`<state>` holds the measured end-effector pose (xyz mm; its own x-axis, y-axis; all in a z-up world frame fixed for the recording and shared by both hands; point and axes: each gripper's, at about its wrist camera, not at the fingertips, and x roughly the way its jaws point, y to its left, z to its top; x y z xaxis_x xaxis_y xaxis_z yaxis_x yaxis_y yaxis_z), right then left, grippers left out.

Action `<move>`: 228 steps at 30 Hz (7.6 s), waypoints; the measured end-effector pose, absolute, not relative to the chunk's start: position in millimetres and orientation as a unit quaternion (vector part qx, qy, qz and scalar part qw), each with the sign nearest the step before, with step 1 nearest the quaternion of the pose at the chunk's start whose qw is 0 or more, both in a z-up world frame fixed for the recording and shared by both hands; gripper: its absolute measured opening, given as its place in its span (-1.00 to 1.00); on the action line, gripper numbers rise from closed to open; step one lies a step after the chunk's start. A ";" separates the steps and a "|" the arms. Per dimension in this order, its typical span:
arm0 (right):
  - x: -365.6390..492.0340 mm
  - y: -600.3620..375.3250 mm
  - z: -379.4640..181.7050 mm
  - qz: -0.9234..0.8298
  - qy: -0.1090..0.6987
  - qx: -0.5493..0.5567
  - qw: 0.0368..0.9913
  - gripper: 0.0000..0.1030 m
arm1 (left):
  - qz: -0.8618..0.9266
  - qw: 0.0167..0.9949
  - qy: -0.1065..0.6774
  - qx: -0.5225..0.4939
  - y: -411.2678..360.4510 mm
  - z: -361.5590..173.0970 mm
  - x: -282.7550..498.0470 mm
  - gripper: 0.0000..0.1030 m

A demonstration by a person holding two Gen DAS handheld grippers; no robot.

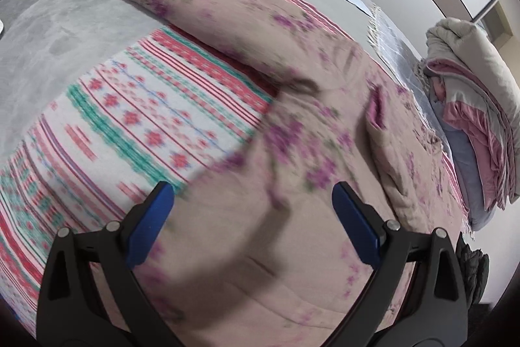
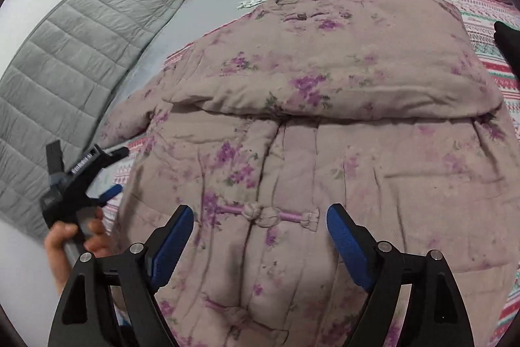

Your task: Fold large clothes

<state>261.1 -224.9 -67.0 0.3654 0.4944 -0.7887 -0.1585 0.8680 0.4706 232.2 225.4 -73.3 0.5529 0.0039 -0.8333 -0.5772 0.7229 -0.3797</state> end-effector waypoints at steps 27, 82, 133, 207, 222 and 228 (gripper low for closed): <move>249.3 -245.6 -66.6 0.069 0.475 0.089 0.873 0.66 | 0.353 0.746 0.328 -0.459 488.9 -112.3 340.5 0.97; 261.8 -364.9 -79.8 0.000 0.477 0.299 0.826 0.66 | -0.109 0.923 0.370 -0.004 -109.5 -24.2 345.2 -0.01; 133.9 -396.2 -39.5 -0.018 0.369 0.077 0.926 0.74 | 0.106 0.843 0.456 -0.265 221.0 -71.5 104.8 0.56; 29.6 -404.7 -119.2 0.048 0.436 0.258 0.861 -0.58 | 0.077 0.885 0.430 -0.162 165.4 -85.7 63.1 -0.57; -0.5 -393.6 -43.7 0.054 0.320 0.259 0.910 -0.73 | 0.081 0.908 0.328 -0.249 150.3 -16.3 -13.2 -0.69; -46.4 -410.0 6.0 0.083 0.276 0.291 0.912 -0.74 | 0.050 0.915 0.298 -0.267 138.0 24.4 -83.5 -0.70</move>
